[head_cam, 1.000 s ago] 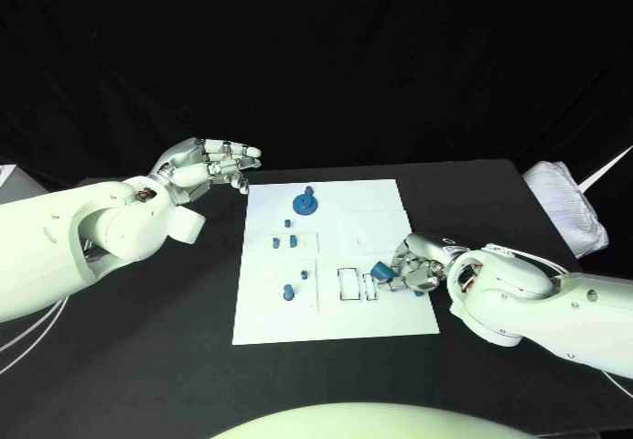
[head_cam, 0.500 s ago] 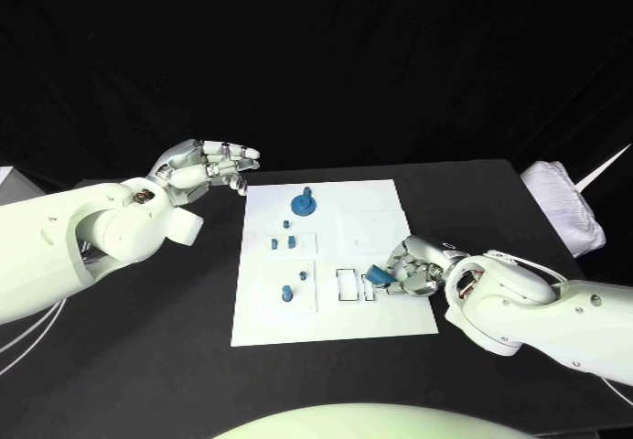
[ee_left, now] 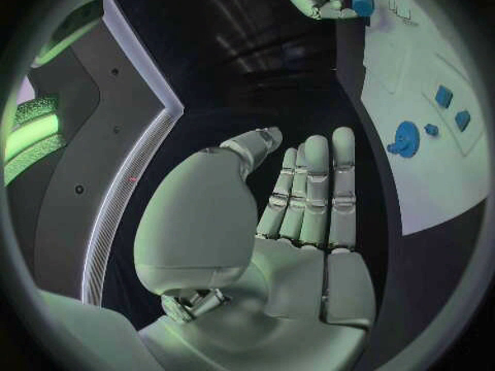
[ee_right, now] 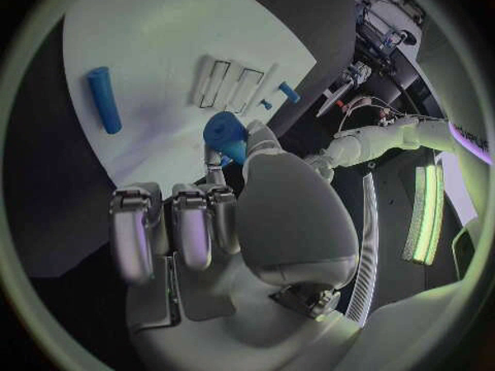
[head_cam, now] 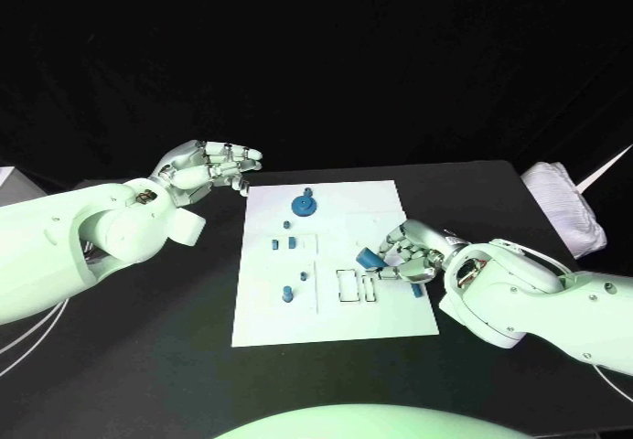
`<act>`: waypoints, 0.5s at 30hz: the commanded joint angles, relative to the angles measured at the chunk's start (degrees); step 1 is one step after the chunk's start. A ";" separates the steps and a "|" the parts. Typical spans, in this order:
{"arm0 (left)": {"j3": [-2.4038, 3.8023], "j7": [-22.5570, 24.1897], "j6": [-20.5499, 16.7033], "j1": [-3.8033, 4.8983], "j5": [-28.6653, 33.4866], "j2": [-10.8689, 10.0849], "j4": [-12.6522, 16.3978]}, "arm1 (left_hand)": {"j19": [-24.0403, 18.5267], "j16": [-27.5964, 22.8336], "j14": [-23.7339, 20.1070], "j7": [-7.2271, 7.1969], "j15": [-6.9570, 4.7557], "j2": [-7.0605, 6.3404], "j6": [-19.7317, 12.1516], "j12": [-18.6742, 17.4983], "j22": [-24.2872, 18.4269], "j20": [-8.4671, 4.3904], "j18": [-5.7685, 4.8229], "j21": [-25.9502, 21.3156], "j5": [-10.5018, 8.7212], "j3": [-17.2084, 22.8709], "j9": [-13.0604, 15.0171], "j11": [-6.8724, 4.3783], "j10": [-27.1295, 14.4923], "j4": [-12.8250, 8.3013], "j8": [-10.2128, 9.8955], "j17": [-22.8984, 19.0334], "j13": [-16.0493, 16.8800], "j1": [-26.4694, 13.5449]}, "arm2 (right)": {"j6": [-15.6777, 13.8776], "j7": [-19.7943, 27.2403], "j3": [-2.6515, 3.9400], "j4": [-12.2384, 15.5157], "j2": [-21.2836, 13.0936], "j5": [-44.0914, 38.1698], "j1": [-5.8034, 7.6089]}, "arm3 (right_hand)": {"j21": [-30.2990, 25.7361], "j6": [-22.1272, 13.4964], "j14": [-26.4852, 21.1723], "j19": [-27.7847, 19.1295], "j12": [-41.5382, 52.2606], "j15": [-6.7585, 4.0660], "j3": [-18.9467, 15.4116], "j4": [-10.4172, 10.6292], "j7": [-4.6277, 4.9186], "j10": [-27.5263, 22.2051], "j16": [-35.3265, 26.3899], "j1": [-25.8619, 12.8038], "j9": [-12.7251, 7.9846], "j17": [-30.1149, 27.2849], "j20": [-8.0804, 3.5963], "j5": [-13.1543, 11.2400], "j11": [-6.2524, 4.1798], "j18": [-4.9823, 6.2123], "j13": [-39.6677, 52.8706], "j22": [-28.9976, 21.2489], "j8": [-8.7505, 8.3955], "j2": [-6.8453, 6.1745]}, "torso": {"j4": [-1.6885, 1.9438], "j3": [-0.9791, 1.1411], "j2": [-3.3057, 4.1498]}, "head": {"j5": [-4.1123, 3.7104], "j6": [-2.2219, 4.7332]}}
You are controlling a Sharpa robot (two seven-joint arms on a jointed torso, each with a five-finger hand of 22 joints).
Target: Assemble the parts on the task board
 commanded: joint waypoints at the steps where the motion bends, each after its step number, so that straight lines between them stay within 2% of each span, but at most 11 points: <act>1: 0.03 0.82 0.49 0.00 0.29 0.09 0.18 | 0.27 -0.25 -0.33 -0.04 0.09 0.55 0.21 0.26 -0.05 0.08 0.87 -0.32 0.34 0.05 0.00 -0.23 -0.01 0.21 0.01 -0.08 -0.04 -0.19 | 1.85 0.47 0.04 0.07 0.61 1.25 0.10 | 0.36 1.46 6.06 5.78 0.42 -0.42 0.44 0.03 -0.92 5.58 0.21 -0.25 0.48 15.09 -0.35 0.25 -0.55 -1.17 14.36 14.95 0.55 0.36 | -0.09 0.03 0.05 | 0.13 -0.12; 5: 0.03 0.78 0.52 0.00 0.28 0.06 0.22 | 0.29 -0.24 -0.33 -0.04 0.09 0.58 0.24 0.29 -0.06 0.07 0.87 -0.33 0.35 0.06 0.00 -0.23 0.02 0.23 0.02 -0.09 -0.03 -0.18 | 4.44 -0.35 -0.01 -0.54 1.81 2.72 0.05 | 0.32 1.69 6.06 5.78 0.42 -0.49 0.65 0.07 -0.98 5.59 0.21 -1.95 0.38 15.09 -0.45 -0.93 -0.61 -1.16 14.38 14.94 0.73 0.38 | -0.11 -0.02 0.01 | 0.17 -0.16; 7: 0.03 0.74 0.57 0.00 0.28 0.05 0.25 | 0.29 -0.24 -0.33 -0.04 0.09 0.58 0.24 0.29 -0.06 0.07 0.87 -0.33 0.35 0.06 0.00 -0.23 0.02 0.23 0.02 -0.09 -0.03 -0.18 | 5.48 -0.91 -0.06 -0.94 2.59 3.70 -0.06 | 0.45 1.81 6.06 5.80 0.37 -0.50 0.80 0.12 -0.99 5.57 0.21 -3.85 0.32 15.09 -0.47 -1.62 -0.62 -1.18 14.35 14.97 0.90 0.83 | -0.10 -0.03 0.00 | 0.11 -0.21; 10: 0.03 0.69 0.61 0.00 0.28 0.04 0.27 | 0.29 -0.24 -0.33 -0.04 0.09 0.58 0.24 0.29 -0.06 0.07 0.87 -0.33 0.35 0.06 0.00 -0.23 0.02 0.23 0.02 -0.09 -0.03 -0.18 | 5.27 -1.52 -0.15 -1.52 3.48 4.16 -0.31 | 0.61 1.96 6.06 5.83 0.53 -0.54 0.92 0.12 -1.06 5.70 0.21 -6.11 0.31 15.09 -0.50 -1.64 -0.67 -1.21 14.55 15.01 1.17 1.48 | -0.08 -0.02 0.02 | 0.11 -0.26; 12: 0.03 0.64 0.62 0.01 0.28 0.02 0.31 | 0.29 -0.24 -0.33 -0.04 0.09 0.58 0.24 0.29 -0.06 0.07 0.87 -0.33 0.35 0.06 0.00 -0.23 0.02 0.23 0.02 -0.09 -0.03 -0.18 | 5.08 -1.87 -0.20 -2.02 4.15 4.34 -0.69 | 0.87 2.22 6.06 5.89 0.89 -0.66 1.05 0.13 -1.26 5.97 0.21 -8.59 0.35 15.09 -0.58 -0.50 -0.82 -1.26 14.94 15.07 1.55 2.10 | -0.05 -0.05 0.05 | 0.16 -0.25; 15: 0.03 0.58 0.64 0.01 0.29 -0.05 0.36 | 0.29 -0.24 -0.33 -0.04 0.09 0.58 0.24 0.29 -0.06 0.07 0.87 -0.33 0.35 0.06 0.00 -0.23 0.02 0.23 0.02 -0.09 -0.03 -0.18 | 4.86 -2.21 -0.25 -2.68 4.97 4.45 -1.16 | 0.87 2.60 6.06 5.89 1.04 -0.75 1.20 0.08 -1.42 6.08 0.21 -9.21 0.44 15.09 -0.65 -0.55 -0.97 -1.26 15.10 15.07 1.89 2.29 | -0.02 0.00 0.08 | 0.37 -0.30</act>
